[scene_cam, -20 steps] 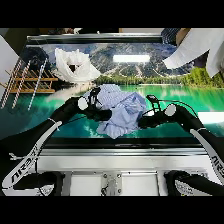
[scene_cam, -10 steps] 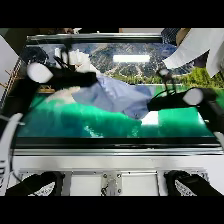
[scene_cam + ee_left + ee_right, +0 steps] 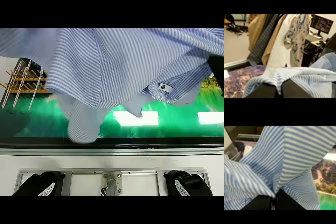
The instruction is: Fold the clothes and pants, and hang the long-sleeved shirts on hangers.
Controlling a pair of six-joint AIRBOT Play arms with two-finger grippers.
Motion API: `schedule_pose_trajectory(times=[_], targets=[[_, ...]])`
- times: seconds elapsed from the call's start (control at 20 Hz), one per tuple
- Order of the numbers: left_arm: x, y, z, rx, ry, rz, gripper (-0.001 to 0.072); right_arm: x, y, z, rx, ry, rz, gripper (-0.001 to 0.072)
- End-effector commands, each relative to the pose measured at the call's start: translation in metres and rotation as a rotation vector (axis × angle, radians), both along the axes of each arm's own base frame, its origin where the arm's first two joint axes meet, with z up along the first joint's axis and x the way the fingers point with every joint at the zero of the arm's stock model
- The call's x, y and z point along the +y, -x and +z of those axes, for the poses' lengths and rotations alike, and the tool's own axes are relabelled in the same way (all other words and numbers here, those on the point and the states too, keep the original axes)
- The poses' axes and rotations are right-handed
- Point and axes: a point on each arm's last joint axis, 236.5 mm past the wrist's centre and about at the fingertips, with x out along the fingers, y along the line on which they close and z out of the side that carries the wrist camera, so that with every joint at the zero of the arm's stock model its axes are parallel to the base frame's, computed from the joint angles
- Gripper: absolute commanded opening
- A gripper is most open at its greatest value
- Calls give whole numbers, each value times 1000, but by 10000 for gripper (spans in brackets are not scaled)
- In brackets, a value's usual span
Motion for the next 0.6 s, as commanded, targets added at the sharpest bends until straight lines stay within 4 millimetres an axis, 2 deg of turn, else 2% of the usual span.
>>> schedule_pose_trajectory(times=[0.0, 0.1, 0.2, 0.3, 0.4, 0.45, 0.5, 0.55], targets=[[16, -30, -20, 46, -79, 119, 21, 3, 3, -29, 190, -108, -28, 10], [20, -81, -89, 248, -208, 188, 22, 9, -11, -88, 397, -64, -20, 10], [17, -122, -175, 498, -336, 183, 22, 16, -27, -153, 585, -25, -9, 11], [14, -147, -268, 740, -448, 159, 22, 19, -45, -219, 722, 41, 8, 12], [18, -162, -359, 943, -525, 146, 25, 20, -65, -278, 826, 72, 4, 21], [22, -166, -397, 1022, -549, 149, 251, 21, -77, -301, 855, 83, 1, 50], [25, -171, -430, 1080, -554, 154, 678, 22, -90, -320, 869, 106, 12, 297], [30, -174, -449, 1118, -554, 163, 694, 23, -103, -333, 869, 115, 10, 633]])
